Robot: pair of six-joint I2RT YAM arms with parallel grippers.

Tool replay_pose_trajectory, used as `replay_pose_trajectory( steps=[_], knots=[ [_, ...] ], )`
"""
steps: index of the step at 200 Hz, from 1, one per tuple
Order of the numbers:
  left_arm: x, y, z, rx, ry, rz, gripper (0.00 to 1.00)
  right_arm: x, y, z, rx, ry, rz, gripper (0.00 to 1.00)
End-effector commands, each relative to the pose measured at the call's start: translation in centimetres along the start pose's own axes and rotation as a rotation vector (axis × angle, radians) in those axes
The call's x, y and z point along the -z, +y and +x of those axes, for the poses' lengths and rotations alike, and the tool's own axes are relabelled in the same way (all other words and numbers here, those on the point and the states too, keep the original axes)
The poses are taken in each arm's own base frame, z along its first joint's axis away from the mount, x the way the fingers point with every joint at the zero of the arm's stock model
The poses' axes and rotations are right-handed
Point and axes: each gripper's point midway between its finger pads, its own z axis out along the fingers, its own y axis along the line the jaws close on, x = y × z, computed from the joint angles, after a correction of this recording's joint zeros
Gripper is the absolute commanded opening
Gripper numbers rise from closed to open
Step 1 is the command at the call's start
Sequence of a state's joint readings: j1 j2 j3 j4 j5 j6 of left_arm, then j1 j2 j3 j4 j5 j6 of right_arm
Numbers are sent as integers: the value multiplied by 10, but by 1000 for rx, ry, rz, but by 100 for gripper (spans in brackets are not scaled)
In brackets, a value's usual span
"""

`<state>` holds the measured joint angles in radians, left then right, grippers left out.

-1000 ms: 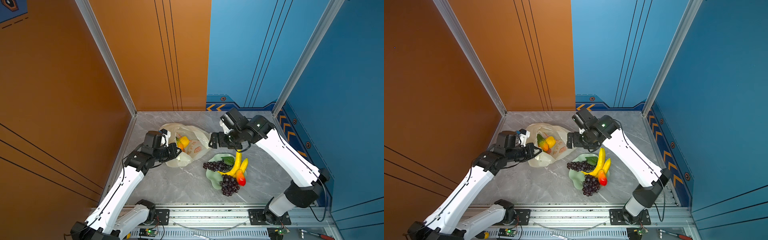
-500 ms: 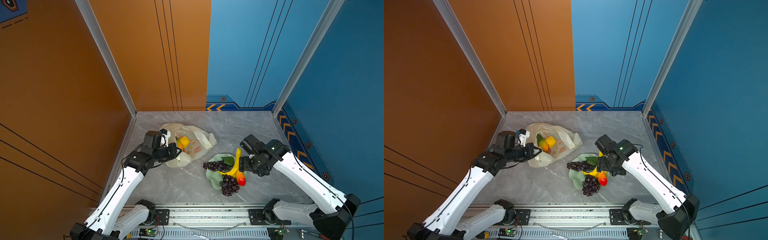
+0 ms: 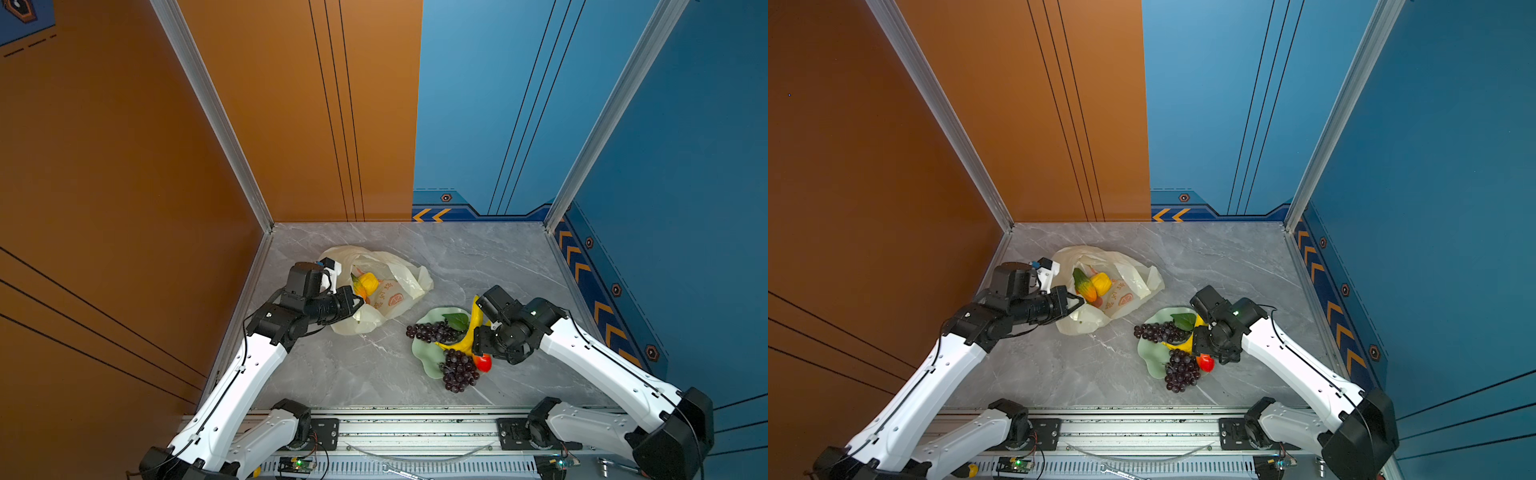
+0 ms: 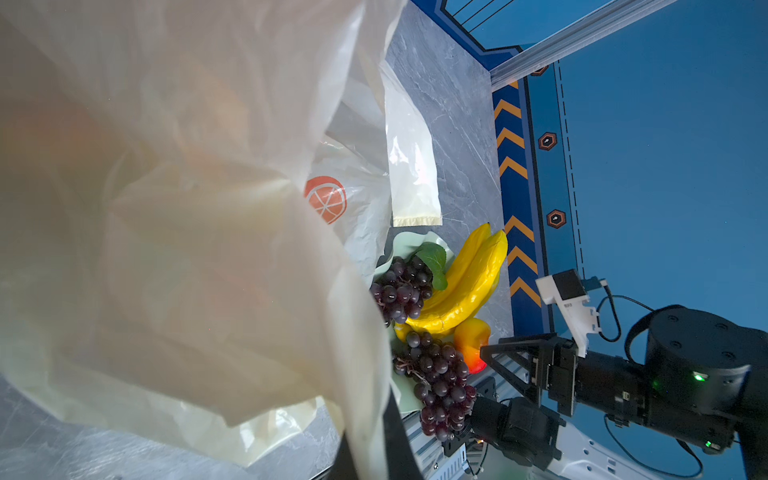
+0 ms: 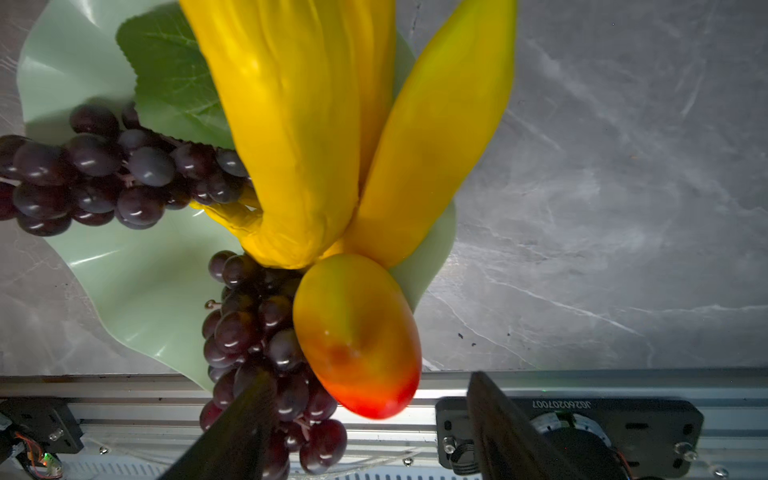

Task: Place the fruits into the plastic bag
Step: 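Move the right gripper over the plate and lower it onto the red-yellow mango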

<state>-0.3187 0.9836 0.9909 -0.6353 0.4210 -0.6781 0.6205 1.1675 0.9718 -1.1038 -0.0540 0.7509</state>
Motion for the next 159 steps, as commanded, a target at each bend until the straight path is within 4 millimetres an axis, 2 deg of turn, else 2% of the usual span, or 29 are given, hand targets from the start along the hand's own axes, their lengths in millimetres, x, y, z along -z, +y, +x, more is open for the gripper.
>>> replay_pose_trajectory(
  steps=[1,35,82,128,159],
  knots=[
    [2,-5,-2,-13,-4,25,0,-12,5,-3,20,7,-16,70],
    [2,-4,-2,-12,-5,23,0,-28,3,-1,22,39,-4,68],
    [2,-4,-2,-8,-7,19,0,-40,-5,3,18,60,7,63],
    [1,-2,-2,-2,-8,13,0,-45,-5,4,15,65,2,58],
    [1,-2,-2,-3,-12,9,0,-45,-3,1,20,61,-4,50]
  ],
)
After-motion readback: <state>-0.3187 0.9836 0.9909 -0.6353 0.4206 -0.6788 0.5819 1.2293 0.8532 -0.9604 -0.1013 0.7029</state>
